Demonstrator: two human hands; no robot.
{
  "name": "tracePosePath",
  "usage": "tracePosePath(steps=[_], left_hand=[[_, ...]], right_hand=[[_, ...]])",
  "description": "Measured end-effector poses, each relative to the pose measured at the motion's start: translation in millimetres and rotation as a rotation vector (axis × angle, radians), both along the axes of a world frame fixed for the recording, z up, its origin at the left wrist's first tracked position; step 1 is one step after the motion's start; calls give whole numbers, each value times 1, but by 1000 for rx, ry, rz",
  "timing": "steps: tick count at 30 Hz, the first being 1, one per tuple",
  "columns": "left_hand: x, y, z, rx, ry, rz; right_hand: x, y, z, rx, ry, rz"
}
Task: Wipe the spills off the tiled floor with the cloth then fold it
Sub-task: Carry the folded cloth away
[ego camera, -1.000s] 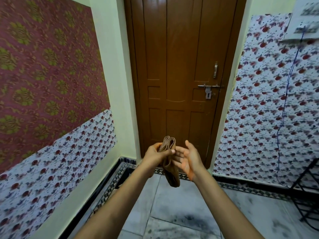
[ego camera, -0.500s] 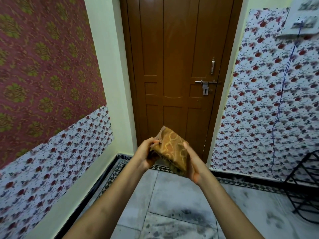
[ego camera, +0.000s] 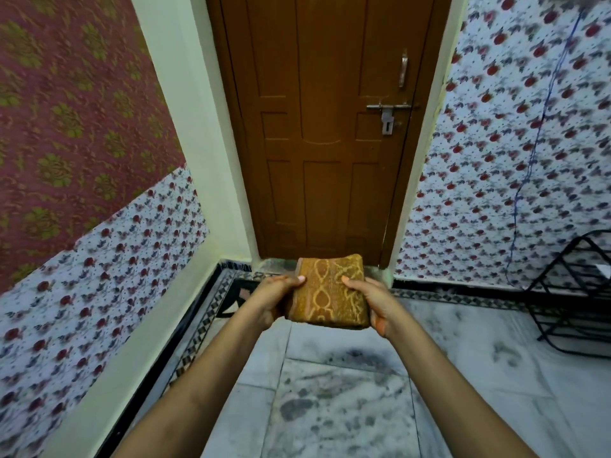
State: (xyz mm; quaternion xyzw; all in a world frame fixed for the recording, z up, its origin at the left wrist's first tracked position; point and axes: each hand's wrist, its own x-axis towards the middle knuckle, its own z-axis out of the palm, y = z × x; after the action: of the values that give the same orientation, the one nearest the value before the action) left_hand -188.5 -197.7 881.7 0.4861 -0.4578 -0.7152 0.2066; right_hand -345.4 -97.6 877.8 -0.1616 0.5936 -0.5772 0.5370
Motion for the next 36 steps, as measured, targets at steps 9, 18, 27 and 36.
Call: tracePosePath(steps=[9, 18, 27, 36], left_hand=[[-48, 19, -24, 117, 93, -31], [-154, 91, -16, 177, 137, -212], [-337, 211, -15, -46, 44, -311], [-495, 263, -35, -56, 23, -328]], right_hand=[[-35, 39, -27, 11, -20, -141], [-138, 114, -34, -29, -22, -277], [-309, 230, -35, 25, 3, -340], [-455, 293, -56, 66, -45, -482]])
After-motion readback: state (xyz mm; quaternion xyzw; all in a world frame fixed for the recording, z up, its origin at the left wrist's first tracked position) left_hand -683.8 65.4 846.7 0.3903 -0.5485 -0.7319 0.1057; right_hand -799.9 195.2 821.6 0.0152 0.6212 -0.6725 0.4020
